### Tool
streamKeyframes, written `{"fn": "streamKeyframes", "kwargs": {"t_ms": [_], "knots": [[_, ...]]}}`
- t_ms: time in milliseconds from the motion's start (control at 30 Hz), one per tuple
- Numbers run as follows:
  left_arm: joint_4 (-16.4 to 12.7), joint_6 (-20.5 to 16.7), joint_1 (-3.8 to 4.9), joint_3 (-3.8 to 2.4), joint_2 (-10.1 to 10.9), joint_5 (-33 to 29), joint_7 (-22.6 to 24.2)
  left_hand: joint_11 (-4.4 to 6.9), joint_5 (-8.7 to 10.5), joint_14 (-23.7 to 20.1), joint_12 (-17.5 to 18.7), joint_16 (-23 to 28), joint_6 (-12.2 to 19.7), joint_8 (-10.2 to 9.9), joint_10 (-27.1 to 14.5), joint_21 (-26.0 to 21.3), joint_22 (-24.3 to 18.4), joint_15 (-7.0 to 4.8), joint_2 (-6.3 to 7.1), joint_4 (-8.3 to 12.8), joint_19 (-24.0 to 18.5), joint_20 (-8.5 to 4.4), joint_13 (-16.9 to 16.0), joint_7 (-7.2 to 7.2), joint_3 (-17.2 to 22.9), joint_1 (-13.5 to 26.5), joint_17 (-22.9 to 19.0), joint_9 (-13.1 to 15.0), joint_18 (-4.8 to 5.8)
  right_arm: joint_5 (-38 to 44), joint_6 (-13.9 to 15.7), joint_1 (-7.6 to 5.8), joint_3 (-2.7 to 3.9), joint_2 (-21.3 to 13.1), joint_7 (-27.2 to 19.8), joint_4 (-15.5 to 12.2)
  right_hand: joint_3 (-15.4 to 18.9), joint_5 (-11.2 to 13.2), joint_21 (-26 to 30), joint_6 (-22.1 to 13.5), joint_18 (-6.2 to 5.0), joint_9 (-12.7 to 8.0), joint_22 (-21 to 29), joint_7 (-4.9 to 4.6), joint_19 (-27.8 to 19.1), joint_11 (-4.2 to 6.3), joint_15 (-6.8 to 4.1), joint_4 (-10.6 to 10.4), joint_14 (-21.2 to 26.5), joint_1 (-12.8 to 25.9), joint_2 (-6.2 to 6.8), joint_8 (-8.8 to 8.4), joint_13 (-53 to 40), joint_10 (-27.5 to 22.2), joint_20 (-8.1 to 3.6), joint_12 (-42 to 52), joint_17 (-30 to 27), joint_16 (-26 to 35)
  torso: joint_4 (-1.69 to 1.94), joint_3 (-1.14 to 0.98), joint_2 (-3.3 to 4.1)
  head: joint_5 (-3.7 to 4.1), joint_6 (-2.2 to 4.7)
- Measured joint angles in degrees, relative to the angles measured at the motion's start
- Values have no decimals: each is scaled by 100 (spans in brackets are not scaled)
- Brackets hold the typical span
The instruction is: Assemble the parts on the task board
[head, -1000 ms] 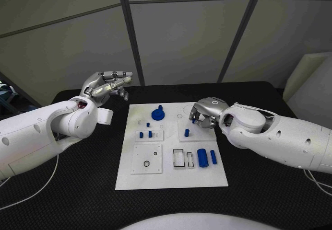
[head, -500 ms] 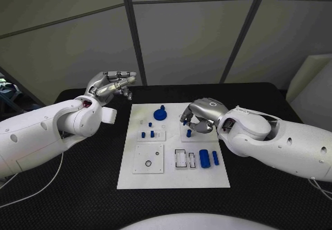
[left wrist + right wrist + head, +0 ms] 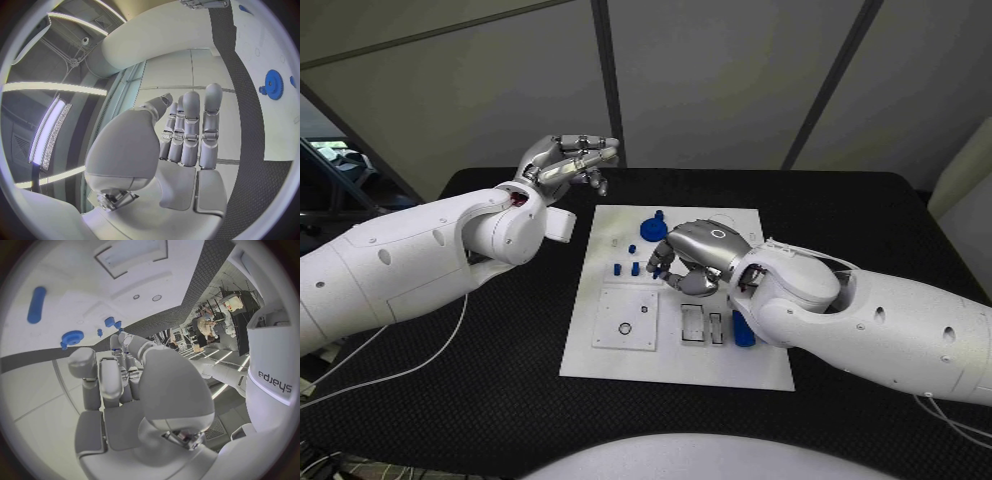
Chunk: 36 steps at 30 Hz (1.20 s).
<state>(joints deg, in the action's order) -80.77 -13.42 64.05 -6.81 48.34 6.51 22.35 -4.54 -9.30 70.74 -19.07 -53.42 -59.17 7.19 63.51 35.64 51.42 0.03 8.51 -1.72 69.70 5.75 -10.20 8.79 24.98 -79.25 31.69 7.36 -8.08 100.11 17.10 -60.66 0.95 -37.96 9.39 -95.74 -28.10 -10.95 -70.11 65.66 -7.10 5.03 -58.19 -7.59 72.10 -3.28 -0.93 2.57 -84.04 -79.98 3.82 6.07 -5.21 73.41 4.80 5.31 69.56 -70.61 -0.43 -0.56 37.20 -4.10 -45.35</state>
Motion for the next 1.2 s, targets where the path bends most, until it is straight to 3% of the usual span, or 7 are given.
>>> {"fn": "streamKeyframes", "kwargs": {"t_ms": [233,467,867,900,933,1167,1200], "knots": [[21,14,3,1,-51,-1,-12,0,0,-19,-24,20,0,0,0,0,-7,19,0,16,-21,21,0,0,-16,0,-12,-5,0,-1,-62,119,-122,267,-63,177,0,-34,-22,0,0,-4,0,0,0,0,0,0,0,0,0,-21,0,0,0,-29,-7,-6,-7,-2,3,-159,-139],[22,34,4,1,-68,-1,-18,-20,0,-19,-24,20,0,0,-20,0,-7,19,0,16,-21,21,1,0,-16,0,-12,-5,0,85,-174,195,-151,356,-33,241,0,-35,-22,-1,0,-4,1,0,0,0,0,0,0,0,1,-32,0,0,0,-52,-7,-6,-8,-7,2,-272,-218],[21,62,4,1,-73,-2,-21,-20,0,-19,-24,19,0,0,-20,-2,-23,19,-1,16,-34,8,2,0,-16,-1,-27,-10,-2,241,-412,272,-157,386,68,239,0,-34,-22,-4,-1,-4,-6,2,0,-1,0,0,0,23,24,-60,0,-1,0,-52,-6,-6,-16,-8,1,-332,-272],[22,63,4,1,-72,-2,-21,-20,0,-19,-24,19,0,0,-20,-22,-25,19,-3,16,-42,-1,2,0,-16,-3,-28,-11,-96,251,-430,276,-157,389,75,238,0,-34,-22,-4,-1,-4,-6,2,0,0,0,0,0,23,24,-61,0,-1,0,-52,-6,-6,-16,-8,1,-334,-276],[22,65,4,1,-71,-2,-22,-20,0,-19,-24,18,0,0,-20,-22,-25,19,-30,16,-42,-1,2,0,-16,-30,-28,-11,-362,261,-447,282,-157,392,80,238,0,-34,-22,-5,-1,-5,-6,2,0,-1,0,0,0,23,23,-61,0,-1,0,-52,-6,-6,-16,-8,2,-335,-283],[19,76,4,1,-61,-2,-24,-20,0,-19,-24,18,0,0,-20,-22,-25,19,-30,16,-42,0,2,0,-16,-30,-27,-11,-339,332,-533,301,-154,413,114,245,0,-34,-22,-20,-1,-8,-5,2,0,-1,0,0,0,25,21,-78,0,-1,0,-52,-7,-6,-16,-7,5,-350,-324],[19,77,4,1,-59,-2,-24,-20,0,-19,-24,18,0,0,-20,-22,-25,19,-30,16,-42,-1,2,0,-16,-30,-27,-11,-26,341,-540,302,-153,416,118,249,0,-34,-22,-21,-1,-8,-5,2,-1,-1,0,0,0,33,13,-80,0,-1,0,-52,-6,-6,-16,-7,5,-351,-328]]}}
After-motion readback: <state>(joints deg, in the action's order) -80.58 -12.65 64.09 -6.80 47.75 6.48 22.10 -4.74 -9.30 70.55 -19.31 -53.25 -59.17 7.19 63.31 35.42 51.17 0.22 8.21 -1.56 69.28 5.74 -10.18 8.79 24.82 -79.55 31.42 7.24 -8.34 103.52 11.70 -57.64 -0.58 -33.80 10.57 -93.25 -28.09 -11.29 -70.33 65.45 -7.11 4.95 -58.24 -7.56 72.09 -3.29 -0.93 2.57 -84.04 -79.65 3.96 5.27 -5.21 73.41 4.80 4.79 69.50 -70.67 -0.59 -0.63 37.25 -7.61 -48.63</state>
